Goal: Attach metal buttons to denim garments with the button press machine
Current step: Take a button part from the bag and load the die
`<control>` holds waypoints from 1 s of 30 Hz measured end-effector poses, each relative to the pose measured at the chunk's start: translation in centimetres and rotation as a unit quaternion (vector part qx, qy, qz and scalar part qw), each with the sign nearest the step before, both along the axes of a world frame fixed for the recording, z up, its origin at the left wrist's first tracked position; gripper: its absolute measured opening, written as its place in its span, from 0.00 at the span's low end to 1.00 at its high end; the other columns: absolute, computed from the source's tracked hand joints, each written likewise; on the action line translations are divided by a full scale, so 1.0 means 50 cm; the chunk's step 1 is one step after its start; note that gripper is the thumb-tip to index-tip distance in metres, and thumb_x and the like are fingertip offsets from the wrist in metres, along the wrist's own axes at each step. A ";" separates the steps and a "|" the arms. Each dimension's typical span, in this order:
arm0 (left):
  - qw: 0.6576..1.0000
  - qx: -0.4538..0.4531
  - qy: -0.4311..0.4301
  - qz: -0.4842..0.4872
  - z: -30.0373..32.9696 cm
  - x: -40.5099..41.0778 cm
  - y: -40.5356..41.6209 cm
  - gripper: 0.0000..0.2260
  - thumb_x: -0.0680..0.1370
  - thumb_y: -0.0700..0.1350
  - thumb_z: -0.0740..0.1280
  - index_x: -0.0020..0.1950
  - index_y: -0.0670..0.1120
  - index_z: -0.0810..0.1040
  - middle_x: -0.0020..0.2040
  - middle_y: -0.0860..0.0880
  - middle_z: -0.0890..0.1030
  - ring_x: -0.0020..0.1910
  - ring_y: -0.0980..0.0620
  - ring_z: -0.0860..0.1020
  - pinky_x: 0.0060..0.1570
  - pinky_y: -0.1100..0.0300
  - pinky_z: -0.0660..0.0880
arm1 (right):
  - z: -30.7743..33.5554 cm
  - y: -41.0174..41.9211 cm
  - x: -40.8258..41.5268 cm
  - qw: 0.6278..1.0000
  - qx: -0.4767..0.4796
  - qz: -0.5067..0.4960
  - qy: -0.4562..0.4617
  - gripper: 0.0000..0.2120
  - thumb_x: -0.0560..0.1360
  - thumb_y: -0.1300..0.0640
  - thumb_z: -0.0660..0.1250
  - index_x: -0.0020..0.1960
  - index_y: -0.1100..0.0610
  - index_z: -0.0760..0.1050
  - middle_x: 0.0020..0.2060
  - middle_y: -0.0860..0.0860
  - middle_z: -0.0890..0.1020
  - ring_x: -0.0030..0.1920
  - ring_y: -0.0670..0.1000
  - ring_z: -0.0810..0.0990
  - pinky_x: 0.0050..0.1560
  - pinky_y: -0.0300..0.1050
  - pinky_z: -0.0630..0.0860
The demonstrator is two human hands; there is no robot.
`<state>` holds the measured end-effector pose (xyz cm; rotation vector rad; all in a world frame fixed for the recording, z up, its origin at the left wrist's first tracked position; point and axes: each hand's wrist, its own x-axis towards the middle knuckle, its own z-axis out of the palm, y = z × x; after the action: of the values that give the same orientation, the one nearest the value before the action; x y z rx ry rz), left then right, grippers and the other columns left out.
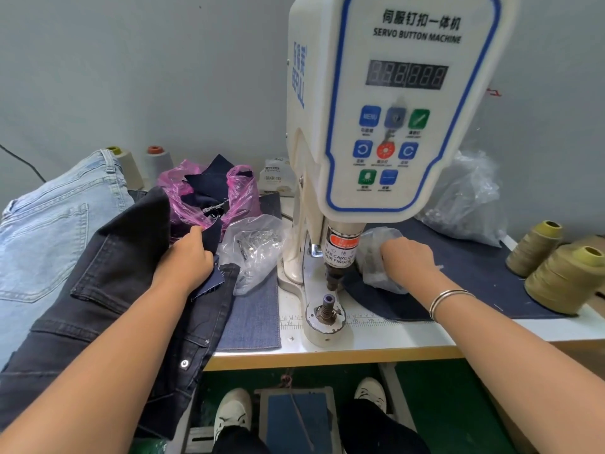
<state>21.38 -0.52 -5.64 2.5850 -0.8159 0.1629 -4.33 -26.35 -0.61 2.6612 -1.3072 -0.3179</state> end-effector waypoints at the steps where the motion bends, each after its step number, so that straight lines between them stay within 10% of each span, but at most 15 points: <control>1: 1.000 0.001 0.001 0.000 0.000 -0.001 0.001 0.06 0.74 0.41 0.59 0.48 0.47 0.63 0.40 0.45 0.73 0.37 0.42 0.72 0.33 0.55 0.66 | 0.001 -0.001 0.007 1.000 0.014 -0.014 0.003 0.08 0.76 0.59 0.64 0.55 0.55 0.77 0.54 0.51 0.79 0.55 0.56 0.78 0.45 0.47 0.67; 14: 1.000 0.010 -0.002 -0.004 0.000 0.000 0.001 0.07 0.74 0.42 0.59 0.50 0.47 0.63 0.48 0.40 0.78 0.39 0.41 0.73 0.35 0.54 0.69 | -0.014 0.008 -0.014 0.996 0.037 -0.006 -0.077 0.08 0.76 0.62 0.62 0.55 0.58 0.76 0.53 0.55 0.78 0.54 0.58 0.78 0.50 0.49 0.71; 30: 1.000 0.009 -0.005 0.000 0.000 0.001 0.000 0.06 0.74 0.42 0.59 0.47 0.47 0.63 0.40 0.44 0.73 0.36 0.42 0.73 0.33 0.55 0.68 | -0.012 -0.020 -0.071 0.953 0.164 0.023 -0.255 0.09 0.75 0.58 0.61 0.40 0.53 0.78 0.38 0.53 0.77 0.41 0.55 0.76 0.32 0.42 0.68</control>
<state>21.43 -0.53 -5.64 2.6027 -0.8238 0.1683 -7.86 -27.33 -1.20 3.1936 -1.4192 0.1973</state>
